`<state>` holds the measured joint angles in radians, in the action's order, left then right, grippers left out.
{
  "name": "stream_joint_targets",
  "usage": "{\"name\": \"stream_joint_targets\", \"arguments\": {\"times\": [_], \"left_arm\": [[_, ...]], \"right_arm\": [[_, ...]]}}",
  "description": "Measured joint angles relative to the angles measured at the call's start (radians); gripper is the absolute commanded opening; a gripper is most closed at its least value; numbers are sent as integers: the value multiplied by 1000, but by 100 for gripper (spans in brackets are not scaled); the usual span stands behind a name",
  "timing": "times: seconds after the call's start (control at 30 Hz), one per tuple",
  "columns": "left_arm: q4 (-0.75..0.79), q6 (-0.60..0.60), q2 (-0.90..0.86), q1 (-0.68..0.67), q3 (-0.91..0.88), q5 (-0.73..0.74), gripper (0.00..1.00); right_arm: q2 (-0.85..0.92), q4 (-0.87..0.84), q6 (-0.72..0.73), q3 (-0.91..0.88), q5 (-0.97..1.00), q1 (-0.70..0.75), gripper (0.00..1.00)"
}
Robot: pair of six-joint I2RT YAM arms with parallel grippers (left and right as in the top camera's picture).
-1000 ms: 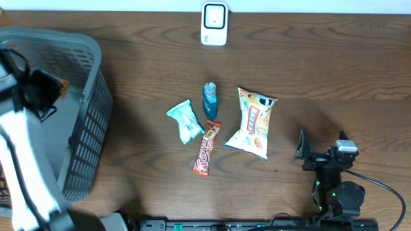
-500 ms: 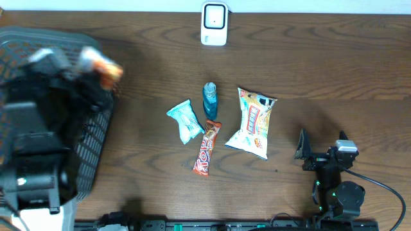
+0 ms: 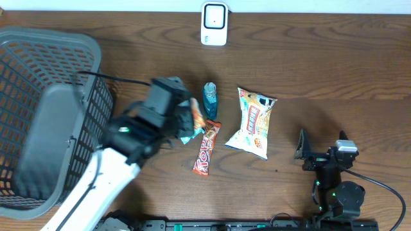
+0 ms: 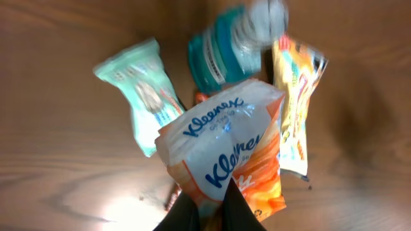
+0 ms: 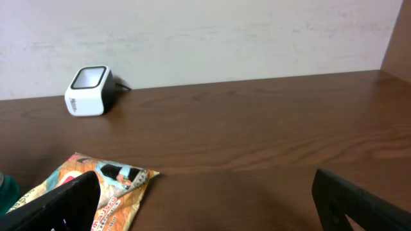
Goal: Scan the item barcode
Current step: 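Carry the Kleenex pack to the table beside the chocolate bar and release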
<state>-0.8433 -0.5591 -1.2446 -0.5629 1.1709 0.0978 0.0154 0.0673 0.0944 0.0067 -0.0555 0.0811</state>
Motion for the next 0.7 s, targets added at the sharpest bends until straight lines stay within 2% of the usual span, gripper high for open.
{"name": "stream_joint_targets", "arguments": {"times": [0.17,0.37,0.7], "left_arm": [[58,-78,-63,-141,-90,0,7],[238,-134,-133,-263,-185,0,7],[279,-246,-318,-286,-232,0,8]], "right_arm": [[0,0,0,0,0,0,99],[0,0,0,0,0,0,99],[0,0,0,0,0,0,99]]}}
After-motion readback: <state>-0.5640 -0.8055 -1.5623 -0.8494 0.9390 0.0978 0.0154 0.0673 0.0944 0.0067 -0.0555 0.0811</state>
